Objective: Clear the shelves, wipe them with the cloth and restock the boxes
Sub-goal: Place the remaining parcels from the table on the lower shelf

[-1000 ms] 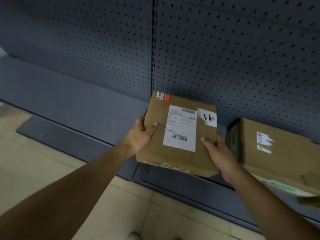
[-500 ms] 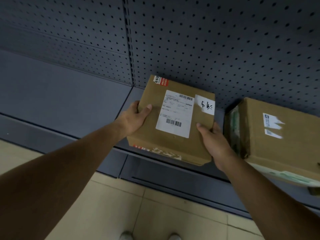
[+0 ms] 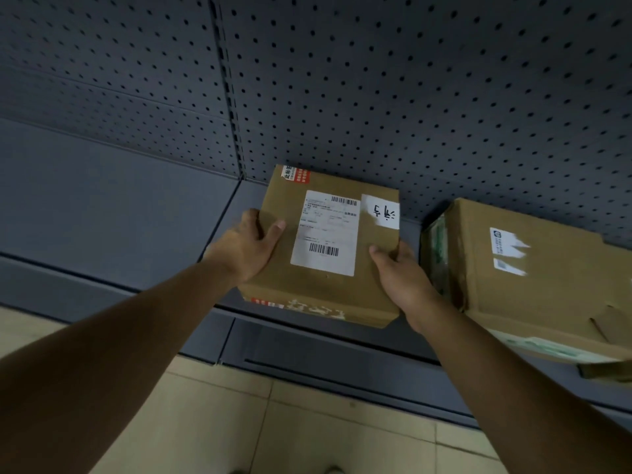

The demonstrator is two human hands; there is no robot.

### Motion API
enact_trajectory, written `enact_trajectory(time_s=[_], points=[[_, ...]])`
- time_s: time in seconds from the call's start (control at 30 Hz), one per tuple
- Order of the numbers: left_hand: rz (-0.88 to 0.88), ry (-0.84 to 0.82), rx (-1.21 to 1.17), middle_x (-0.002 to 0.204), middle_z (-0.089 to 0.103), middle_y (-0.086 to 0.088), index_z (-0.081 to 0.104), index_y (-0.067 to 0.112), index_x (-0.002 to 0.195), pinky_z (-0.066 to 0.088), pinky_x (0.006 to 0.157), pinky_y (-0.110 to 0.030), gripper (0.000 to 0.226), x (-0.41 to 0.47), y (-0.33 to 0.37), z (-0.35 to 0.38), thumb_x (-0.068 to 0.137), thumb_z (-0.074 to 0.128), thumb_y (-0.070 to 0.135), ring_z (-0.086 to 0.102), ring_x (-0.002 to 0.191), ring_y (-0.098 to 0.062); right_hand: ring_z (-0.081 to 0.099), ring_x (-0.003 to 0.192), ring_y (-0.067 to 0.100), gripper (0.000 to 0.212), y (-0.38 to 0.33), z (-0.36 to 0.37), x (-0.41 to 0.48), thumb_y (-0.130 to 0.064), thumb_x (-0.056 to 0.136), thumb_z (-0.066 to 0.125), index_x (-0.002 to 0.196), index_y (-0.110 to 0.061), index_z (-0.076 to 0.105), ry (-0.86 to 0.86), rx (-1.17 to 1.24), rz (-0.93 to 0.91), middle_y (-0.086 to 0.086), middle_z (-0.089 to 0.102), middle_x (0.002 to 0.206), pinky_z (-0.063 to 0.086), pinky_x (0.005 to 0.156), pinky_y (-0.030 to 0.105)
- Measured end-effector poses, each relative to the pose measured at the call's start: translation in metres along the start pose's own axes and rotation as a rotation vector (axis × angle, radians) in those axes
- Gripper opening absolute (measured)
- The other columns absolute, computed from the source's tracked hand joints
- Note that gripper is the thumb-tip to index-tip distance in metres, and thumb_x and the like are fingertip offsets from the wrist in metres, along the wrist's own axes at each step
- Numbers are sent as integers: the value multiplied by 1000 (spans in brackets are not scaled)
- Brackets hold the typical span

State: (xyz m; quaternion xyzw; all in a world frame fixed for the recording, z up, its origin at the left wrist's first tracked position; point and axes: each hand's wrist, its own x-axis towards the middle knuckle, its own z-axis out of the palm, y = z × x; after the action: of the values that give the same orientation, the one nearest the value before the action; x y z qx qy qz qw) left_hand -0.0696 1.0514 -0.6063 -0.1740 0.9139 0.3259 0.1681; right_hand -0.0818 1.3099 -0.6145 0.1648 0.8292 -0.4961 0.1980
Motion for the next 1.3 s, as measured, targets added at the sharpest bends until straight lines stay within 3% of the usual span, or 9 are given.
enact_trajectory(time_s=[0.2,0.33,0.63,0.8,0.93,1.03,1.1,1.2,1.3], points=[[171,139,264,132,55,-6,43,20,133,46,82,-42,53,-33,10,-31,99,40,61,54,118,-30,44,140,21,63,-21,-14,-33,-55,96,51,153,-32,35,-34,-178,-128,-5,42,154,42,114,47],[247,100,346,134,55,-4,47,20,138,52,91,-44,54,-69,32,-66,101,39,58,55,119,-28,43,142,19,93,-48,-32,-73,-81,74,39,154,-35,34,-46,-325,-167,-8,38,159,40,115,45],[419,110,434,119,68,-3,60,31,124,55,89,-37,38,-169,109,-113,102,39,54,65,104,-24,45,137,18,50,-71,-122,-205,-41,103,52,149,-20,48,51,-409,-188,0,44,148,31,110,21],[542,168,387,75,60,16,64,37,97,56,64,-31,39,-190,152,-105,91,45,71,61,68,-9,55,122,14,47,-65,-195,-284,-40,104,50,149,-27,45,159,-419,-169,-10,41,145,38,106,23],[713,109,255,91,73,3,72,28,101,54,77,-35,32,-250,224,-96,95,56,54,69,87,-22,56,112,12,45,-45,-254,-341,-40,104,51,147,-28,47,307,-405,-148,-8,45,142,41,98,24],[876,116,336,56,59,12,65,31,75,37,42,-16,37,-285,262,-79,91,53,62,55,48,-2,59,109,13,43,-25,-294,-380,-40,104,50,145,-29,46,390,-409,-119,-10,45,141,42,90,26],[907,113,387,45,48,14,67,29,72,23,37,-9,30,-306,290,-68,92,66,51,42,37,2,60,109,11,45,-11,-319,-406,-41,103,50,147,-31,43,445,-423,-92,-13,41,144,45,97,30],[976,-5,332,79,66,13,69,25,100,50,63,-19,37,-345,329,-42,100,48,56,59,70,1,53,125,10,48,16,-355,-447,-45,102,51,148,-31,44,539,-414,-58,-13,41,147,42,108,37],[967,-147,334,93,69,11,67,26,102,51,74,-25,36,-389,364,-10,101,45,55,63,83,-6,45,136,15,47,45,-389,-494,-46,103,49,148,-30,44,607,-420,-30,-9,42,147,40,111,39]])
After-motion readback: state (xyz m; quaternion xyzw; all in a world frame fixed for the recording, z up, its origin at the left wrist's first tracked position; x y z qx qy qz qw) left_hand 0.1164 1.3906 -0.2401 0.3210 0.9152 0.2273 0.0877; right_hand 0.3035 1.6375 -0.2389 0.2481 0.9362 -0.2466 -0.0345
